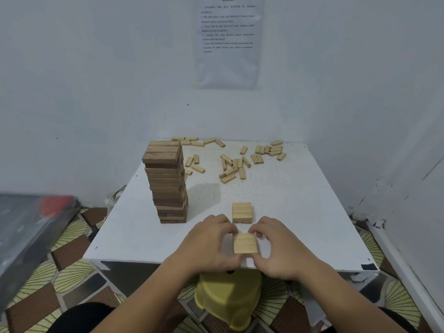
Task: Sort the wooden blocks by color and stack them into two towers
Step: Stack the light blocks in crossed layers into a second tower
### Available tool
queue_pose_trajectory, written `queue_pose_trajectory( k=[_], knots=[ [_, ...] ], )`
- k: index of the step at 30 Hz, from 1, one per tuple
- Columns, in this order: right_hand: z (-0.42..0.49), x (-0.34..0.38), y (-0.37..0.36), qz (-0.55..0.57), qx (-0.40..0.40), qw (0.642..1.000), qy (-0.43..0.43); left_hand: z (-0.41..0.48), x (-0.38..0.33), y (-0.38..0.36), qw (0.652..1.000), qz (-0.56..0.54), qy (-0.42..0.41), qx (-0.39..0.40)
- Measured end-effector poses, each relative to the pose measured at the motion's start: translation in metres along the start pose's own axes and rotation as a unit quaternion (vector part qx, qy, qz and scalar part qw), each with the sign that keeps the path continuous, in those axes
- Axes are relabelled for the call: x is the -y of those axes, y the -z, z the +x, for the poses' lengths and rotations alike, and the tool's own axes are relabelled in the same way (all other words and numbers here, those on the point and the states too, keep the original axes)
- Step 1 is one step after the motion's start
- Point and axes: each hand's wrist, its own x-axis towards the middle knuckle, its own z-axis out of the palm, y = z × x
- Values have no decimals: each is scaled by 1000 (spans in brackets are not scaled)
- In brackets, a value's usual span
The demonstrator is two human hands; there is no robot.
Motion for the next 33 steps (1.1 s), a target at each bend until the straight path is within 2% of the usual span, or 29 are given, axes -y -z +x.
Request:
queue_pose_trajectory(
  k=[3,5,13,33],
  knots=[
    [16,1,17,11,-43,999,16,11,2,12,997,-40,-3,-58],
    [33,-1,28,-1,-52,998,21,26,3,20,996,-51,5,-70],
    [74,-14,35,-38,-25,999,-2,66,24,21,997,-45,27,-56],
    [87,-24,27,-64,15,998,-20,74,36,14,998,-39,44,-14]
  ],
)
